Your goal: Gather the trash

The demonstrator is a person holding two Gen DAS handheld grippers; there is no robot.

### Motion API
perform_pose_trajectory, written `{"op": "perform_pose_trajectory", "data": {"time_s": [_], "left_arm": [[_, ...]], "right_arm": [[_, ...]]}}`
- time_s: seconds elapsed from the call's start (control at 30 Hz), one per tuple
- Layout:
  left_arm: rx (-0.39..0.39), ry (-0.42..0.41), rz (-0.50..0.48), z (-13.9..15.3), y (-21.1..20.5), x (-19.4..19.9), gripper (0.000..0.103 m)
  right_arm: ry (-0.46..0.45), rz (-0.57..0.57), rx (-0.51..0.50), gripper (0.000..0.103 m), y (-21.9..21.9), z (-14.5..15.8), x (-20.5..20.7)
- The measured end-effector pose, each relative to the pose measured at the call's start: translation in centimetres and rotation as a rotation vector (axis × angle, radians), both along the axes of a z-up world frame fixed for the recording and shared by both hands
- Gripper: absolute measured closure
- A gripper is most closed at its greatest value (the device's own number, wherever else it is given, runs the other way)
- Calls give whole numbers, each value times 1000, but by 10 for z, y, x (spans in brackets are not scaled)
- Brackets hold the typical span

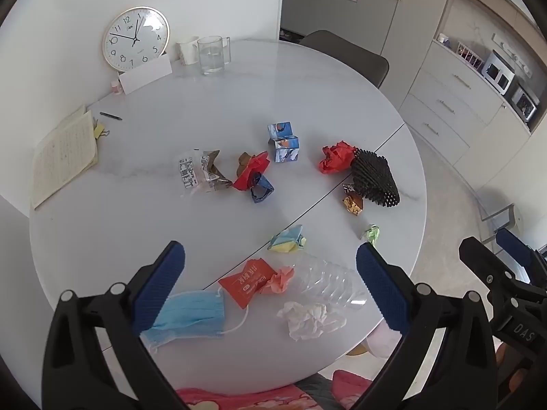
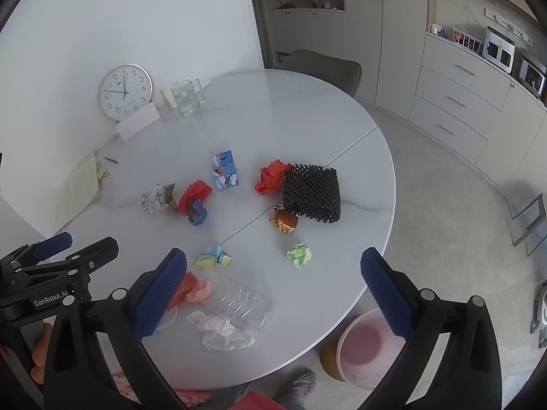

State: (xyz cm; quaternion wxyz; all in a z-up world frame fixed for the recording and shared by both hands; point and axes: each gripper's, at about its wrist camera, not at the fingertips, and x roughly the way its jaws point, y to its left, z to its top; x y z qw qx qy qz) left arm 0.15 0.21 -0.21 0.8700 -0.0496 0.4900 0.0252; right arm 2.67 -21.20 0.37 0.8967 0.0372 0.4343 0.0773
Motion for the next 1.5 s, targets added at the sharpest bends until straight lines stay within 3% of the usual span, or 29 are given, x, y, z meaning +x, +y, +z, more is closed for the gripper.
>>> {"op": "perform_pose_trajectory", "data": {"time_s": [1.5], "left_arm": [[23,17,-5,-5,0,0,7]], "right_arm": [[15,5,-12,2,3,-8,1]]}}
